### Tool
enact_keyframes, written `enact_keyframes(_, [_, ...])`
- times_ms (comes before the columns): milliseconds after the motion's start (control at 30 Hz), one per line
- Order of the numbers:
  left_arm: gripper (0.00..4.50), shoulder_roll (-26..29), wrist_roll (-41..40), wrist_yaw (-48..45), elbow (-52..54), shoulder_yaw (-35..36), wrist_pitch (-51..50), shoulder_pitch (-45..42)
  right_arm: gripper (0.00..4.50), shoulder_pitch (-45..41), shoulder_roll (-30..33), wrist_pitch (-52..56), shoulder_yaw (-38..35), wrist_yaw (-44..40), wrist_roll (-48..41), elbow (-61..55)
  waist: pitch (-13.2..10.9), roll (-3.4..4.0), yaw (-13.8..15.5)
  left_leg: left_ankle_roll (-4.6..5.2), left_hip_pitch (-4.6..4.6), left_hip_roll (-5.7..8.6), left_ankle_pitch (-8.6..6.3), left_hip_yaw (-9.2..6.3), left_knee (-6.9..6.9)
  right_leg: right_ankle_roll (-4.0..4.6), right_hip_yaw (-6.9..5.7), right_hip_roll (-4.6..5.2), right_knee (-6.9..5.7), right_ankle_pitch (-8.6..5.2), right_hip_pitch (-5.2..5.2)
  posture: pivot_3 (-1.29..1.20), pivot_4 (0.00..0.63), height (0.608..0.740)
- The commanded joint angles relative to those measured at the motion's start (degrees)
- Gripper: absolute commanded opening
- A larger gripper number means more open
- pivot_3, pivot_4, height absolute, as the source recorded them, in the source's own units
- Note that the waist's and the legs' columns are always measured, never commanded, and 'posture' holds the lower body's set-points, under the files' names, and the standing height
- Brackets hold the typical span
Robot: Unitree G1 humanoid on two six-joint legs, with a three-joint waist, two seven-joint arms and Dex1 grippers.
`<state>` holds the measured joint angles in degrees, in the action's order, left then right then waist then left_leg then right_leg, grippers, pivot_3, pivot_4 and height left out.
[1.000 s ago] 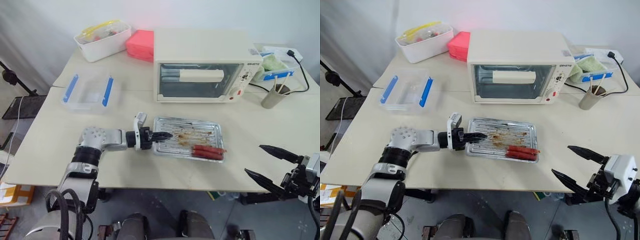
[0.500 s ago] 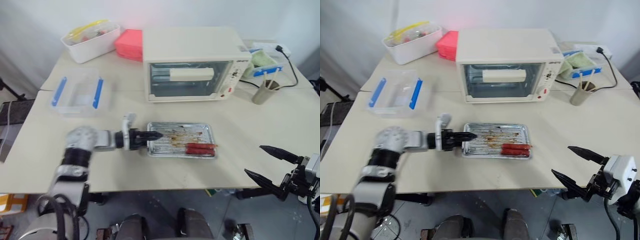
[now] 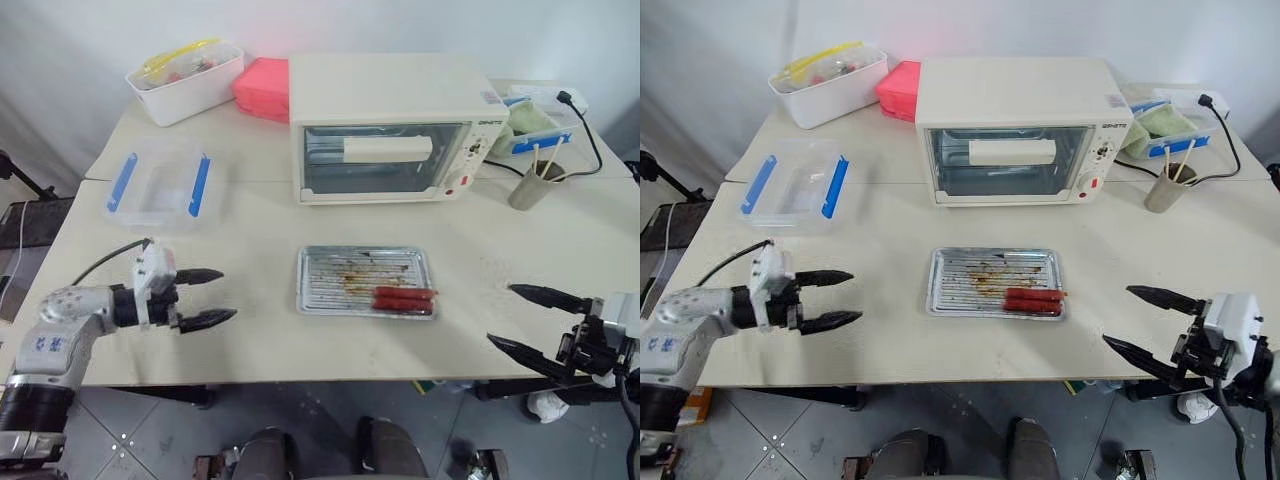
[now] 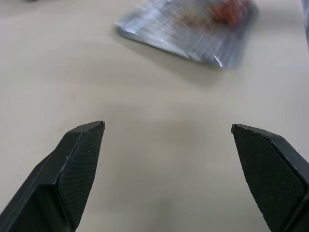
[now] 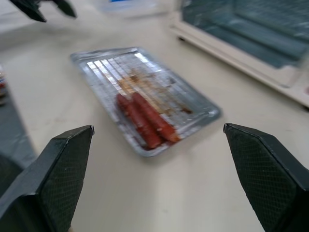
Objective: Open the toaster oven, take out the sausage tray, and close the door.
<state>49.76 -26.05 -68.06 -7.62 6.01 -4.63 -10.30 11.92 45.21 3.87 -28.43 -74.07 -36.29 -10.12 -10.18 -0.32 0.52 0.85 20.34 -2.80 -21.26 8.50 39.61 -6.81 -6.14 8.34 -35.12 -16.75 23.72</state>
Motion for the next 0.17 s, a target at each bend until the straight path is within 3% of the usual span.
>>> enact_keyframes(33, [4.46,-0.1,0.3,-0.5,1.9,4.0,4.7,1.4,4.50,-3.7,2.9,0.3,2.2,-3.8,-0.6,1.6,0.0,-0.01,-0.2,0.05,0.02,0.01,-0.03,0.03,0.01,-0.03,-0.06,0.02,-0.10,0.02,-0.01,0.00,0.150,0.740])
enact_keyframes(167, [4.46,-1.3,1.2,-0.1,2.8,4.6,8.1,2.6,4.50,-7.2,2.9,-0.5,4.2,-4.7,0.4,3.9,0.0,-0.01,-0.3,0.21,0.08,0.05,-0.11,0.08,0.21,-0.18,-0.21,0.13,-0.08,0.10,-0.06,0.00,0.150,0.740])
